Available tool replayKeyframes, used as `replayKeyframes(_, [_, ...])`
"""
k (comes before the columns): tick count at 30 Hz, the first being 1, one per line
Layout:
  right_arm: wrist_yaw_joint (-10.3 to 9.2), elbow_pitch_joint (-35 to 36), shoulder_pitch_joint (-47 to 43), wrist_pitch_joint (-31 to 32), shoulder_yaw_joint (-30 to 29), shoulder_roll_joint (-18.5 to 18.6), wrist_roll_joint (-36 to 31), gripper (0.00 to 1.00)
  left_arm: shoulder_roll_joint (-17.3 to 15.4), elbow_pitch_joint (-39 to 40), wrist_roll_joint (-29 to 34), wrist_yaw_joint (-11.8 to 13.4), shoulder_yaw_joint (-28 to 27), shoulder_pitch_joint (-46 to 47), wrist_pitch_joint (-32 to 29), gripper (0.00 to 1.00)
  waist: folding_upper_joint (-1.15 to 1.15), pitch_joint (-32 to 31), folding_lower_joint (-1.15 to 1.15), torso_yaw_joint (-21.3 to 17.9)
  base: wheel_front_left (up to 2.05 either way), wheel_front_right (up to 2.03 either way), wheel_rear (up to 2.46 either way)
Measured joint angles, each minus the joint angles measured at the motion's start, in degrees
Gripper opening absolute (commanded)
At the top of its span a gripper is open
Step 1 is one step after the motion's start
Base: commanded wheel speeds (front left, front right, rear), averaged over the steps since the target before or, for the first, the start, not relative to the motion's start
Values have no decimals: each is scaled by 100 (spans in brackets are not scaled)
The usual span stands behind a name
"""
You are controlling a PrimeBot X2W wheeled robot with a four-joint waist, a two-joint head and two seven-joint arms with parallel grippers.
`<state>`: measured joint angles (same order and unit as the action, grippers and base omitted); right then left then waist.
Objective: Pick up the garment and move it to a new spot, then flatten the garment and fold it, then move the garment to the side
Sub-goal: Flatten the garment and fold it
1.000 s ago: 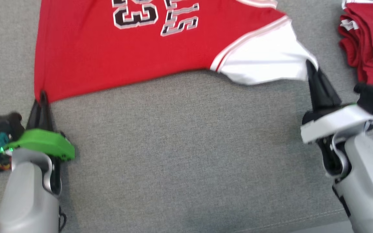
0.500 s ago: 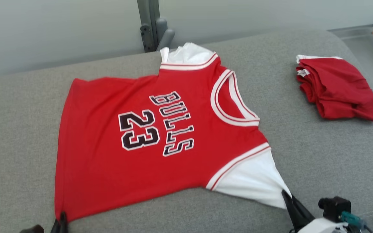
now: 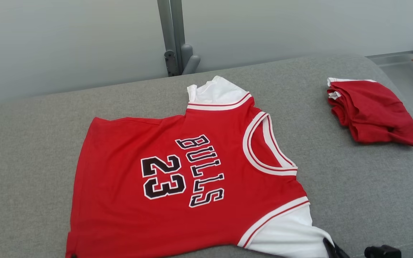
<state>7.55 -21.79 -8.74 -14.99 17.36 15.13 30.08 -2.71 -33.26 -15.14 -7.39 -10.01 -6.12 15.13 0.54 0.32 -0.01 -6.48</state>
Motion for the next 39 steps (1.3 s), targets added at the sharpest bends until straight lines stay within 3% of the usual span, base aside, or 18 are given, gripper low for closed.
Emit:
replayKeyframes(3, [-1,266,146,0,-136,-19,31,0,-1,349,-37,0,73,71,0,0,0,78,0,18,0,0,0])
replayKeyframes(10, [-1,606,1433,-1,-357,3,-166,0,-1,1104,-7,0,345,1009,0,0,0,499,0,100,0,0,0])
replayKeyframes(23, [-2,-743,3727,-4,-149,-104,-452,0,-5,120,415,58,345,2763,-1,0,0,1451,0,343,0,0,0])
replayKeyframes(36, [-2,-1585,4602,-5,-280,-256,-717,0,-4,-115,513,183,315,3339,-1,2,0,2168,1,460,0,0,0])
replayKeyframes(37, [-3,-1596,4625,-5,-321,-285,-721,36,-3,-89,513,190,314,3361,-1,39,0,2185,1,462,0,0,0])
replayKeyframes(38, [-3,-1606,4653,-5,-350,-307,-736,100,-3,-48,511,194,308,3378,-1,99,0,2194,1,463,0,0,0])
replayKeyframes(39, [-3,-1575,4665,-5,-411,-337,-755,100,-3,0,510,219,302,3384,-1,100,0,2194,1,460,0,0,0])
